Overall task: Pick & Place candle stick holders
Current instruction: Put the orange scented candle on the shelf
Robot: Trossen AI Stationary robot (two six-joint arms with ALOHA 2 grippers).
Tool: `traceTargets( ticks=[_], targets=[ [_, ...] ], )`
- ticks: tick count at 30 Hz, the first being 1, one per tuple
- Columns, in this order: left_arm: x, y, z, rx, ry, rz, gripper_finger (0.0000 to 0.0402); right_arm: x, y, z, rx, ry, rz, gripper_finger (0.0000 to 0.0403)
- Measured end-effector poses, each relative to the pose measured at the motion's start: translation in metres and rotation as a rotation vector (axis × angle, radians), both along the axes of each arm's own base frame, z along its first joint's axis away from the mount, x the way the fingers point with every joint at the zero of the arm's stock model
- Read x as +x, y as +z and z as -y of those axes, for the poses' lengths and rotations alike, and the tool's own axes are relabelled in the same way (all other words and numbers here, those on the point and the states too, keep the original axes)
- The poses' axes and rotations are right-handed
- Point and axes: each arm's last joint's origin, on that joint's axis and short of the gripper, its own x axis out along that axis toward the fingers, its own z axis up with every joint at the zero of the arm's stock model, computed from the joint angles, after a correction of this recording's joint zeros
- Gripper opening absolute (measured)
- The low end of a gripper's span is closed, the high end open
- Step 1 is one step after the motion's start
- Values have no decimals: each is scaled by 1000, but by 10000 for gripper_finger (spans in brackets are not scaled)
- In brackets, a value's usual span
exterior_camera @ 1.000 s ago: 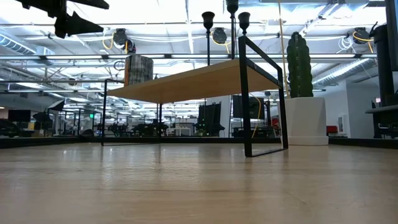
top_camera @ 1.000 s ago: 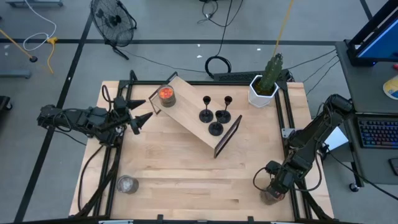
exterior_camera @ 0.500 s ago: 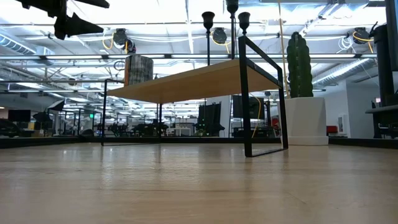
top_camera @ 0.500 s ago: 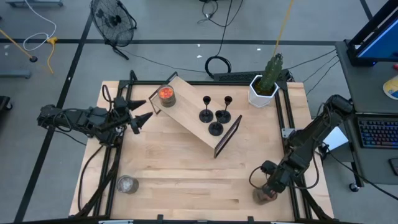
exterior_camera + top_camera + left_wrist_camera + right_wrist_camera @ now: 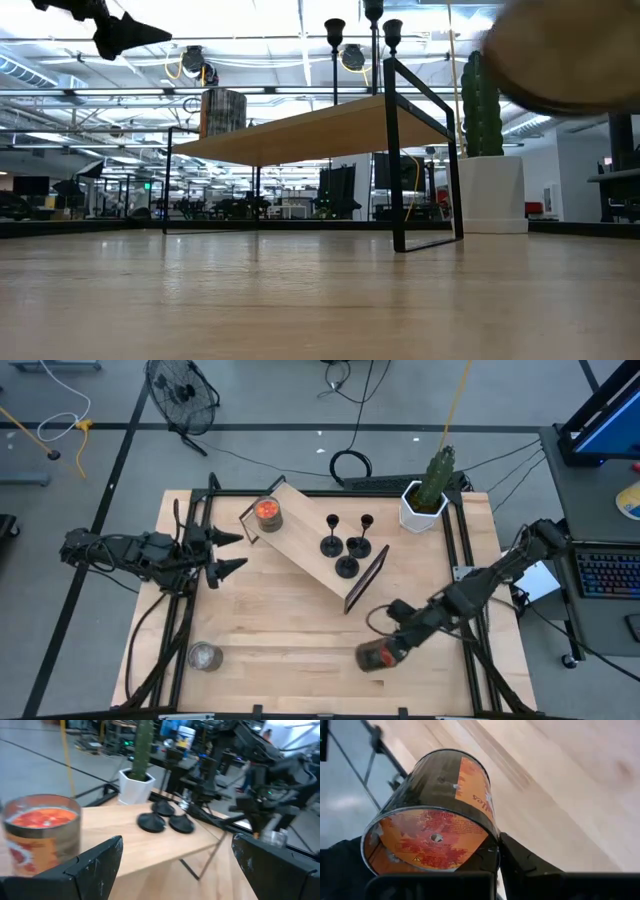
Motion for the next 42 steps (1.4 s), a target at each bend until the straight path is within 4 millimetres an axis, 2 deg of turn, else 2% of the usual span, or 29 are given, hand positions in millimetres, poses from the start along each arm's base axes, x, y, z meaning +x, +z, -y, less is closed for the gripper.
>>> traceTargets(
  ticks=[7,12,16,21,25,31,42],
  targets=[
    [5,-2,5,-54,-128,-20,379,62,27,10,-63,83,123,0],
    [26,-12,15,-100,-235,-106,379,99,39,19,-99,153,175,0],
    [47,-19,27,-87,-330,-138,379,116,37,25,-128,185,165,0],
    [62,-24,42,-103,-463,-141,379,125,31,27,-145,194,159,0],
    [70,-24,52,-165,-500,-105,379,129,28,28,-157,191,166,0],
    [87,-34,68,-213,-599,-112,379,137,33,32,-178,186,261,0],
    [118,-52,81,-254,-613,-69,379,139,35,34,-197,219,304,0]
  ],
)
